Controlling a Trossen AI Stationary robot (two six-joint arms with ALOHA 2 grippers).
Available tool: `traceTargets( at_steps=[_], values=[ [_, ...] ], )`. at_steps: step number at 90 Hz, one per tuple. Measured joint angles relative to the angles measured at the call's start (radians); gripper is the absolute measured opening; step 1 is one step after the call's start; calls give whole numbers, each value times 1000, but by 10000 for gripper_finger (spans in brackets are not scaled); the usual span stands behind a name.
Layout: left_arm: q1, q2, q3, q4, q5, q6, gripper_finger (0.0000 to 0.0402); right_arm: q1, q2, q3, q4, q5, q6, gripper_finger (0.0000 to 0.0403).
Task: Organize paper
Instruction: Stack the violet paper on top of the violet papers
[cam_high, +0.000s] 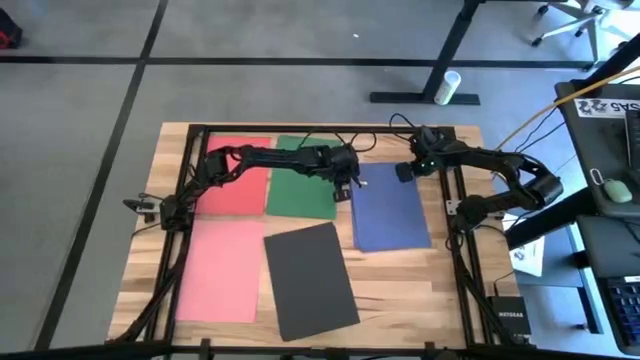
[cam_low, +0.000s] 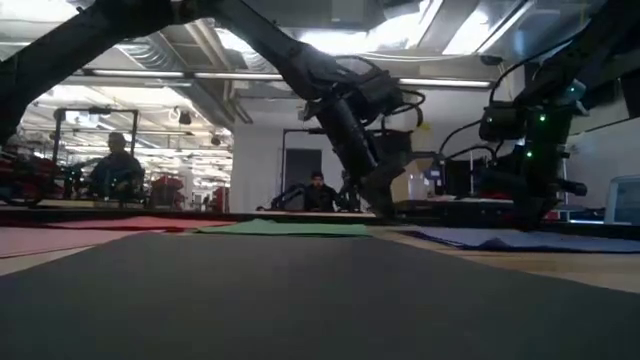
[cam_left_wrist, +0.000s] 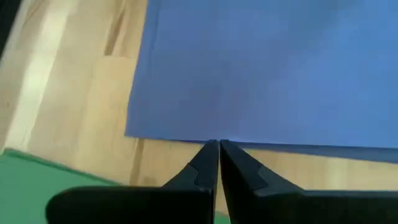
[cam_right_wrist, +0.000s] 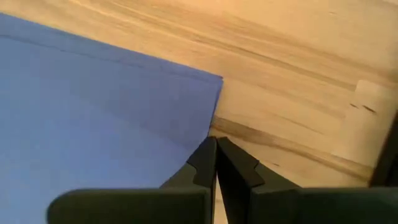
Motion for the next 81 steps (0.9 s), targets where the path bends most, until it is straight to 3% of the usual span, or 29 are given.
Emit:
traceTargets(
  at_steps=[81],
  values=[
    [46,7,1,-62,-23,0,0,-1,-26,-2,-6,-14,-18,0]
  ],
)
